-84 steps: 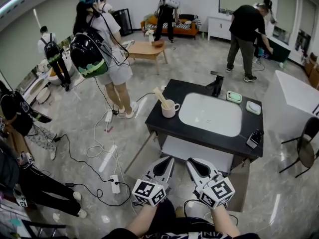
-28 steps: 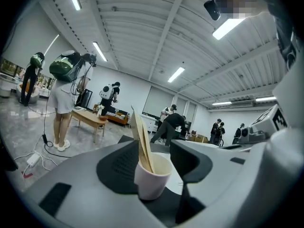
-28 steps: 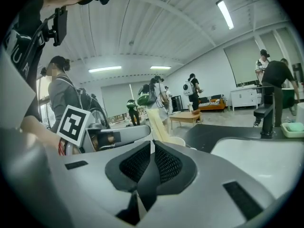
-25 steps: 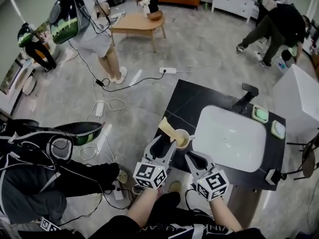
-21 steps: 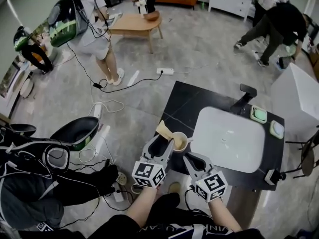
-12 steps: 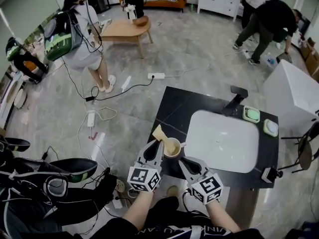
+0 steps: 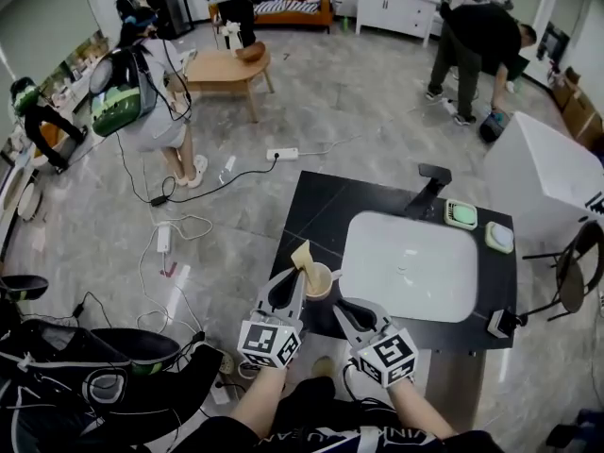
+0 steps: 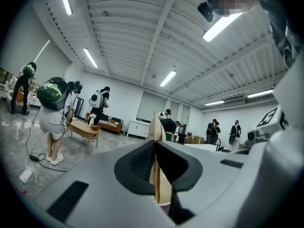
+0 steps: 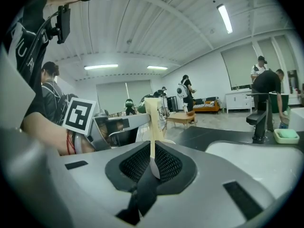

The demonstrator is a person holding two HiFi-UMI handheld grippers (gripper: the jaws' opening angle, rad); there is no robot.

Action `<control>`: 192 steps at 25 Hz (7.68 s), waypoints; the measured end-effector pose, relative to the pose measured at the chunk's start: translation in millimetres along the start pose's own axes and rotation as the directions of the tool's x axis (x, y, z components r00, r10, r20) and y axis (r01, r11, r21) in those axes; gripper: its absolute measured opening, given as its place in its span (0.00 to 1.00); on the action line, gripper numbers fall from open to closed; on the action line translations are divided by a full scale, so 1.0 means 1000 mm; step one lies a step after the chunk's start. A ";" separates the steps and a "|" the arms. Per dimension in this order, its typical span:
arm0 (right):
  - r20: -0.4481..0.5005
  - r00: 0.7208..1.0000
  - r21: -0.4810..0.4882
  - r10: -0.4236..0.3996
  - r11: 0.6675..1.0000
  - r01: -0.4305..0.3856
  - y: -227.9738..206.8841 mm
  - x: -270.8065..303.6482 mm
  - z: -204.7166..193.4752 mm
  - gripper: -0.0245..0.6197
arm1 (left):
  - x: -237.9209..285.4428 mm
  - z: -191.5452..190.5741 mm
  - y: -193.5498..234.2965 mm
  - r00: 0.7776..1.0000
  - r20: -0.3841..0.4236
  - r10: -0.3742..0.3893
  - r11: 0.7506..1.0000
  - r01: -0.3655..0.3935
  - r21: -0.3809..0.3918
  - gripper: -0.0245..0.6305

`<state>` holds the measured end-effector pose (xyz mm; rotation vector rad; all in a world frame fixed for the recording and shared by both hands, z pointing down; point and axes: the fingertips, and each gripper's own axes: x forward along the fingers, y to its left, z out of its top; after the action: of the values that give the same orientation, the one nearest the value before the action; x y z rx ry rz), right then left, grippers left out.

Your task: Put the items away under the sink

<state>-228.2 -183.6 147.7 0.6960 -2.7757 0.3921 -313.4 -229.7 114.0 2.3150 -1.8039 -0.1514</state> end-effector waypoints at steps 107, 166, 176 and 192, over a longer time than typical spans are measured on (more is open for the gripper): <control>-0.035 0.954 -0.039 -0.299 0.954 0.298 0.057 -0.273 -0.181 0.12 | -0.163 -0.127 -0.312 0.886 -0.115 -0.449 0.892 0.452 0.001 0.06; 0.047 0.959 -0.206 -0.281 0.936 0.285 -0.143 -0.024 -0.579 0.12 | -0.032 -0.609 -0.140 0.912 -0.021 -0.410 0.910 0.410 0.055 0.06; -0.163 0.907 -0.477 -0.388 0.836 0.272 -0.181 0.005 -0.614 0.12 | -0.025 -0.630 -0.118 0.932 -0.049 -0.360 0.932 0.362 0.034 0.06; -0.282 0.813 -0.773 -0.509 0.622 0.122 -0.208 0.047 -0.627 0.13 | -0.025 -0.643 -0.086 0.950 -0.064 -0.305 0.952 0.304 -0.015 0.06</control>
<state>-55.4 -181.3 786.9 0.7324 -1.9787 -0.5505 -107.3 -123.2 720.5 2.5495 -1.4038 -0.1235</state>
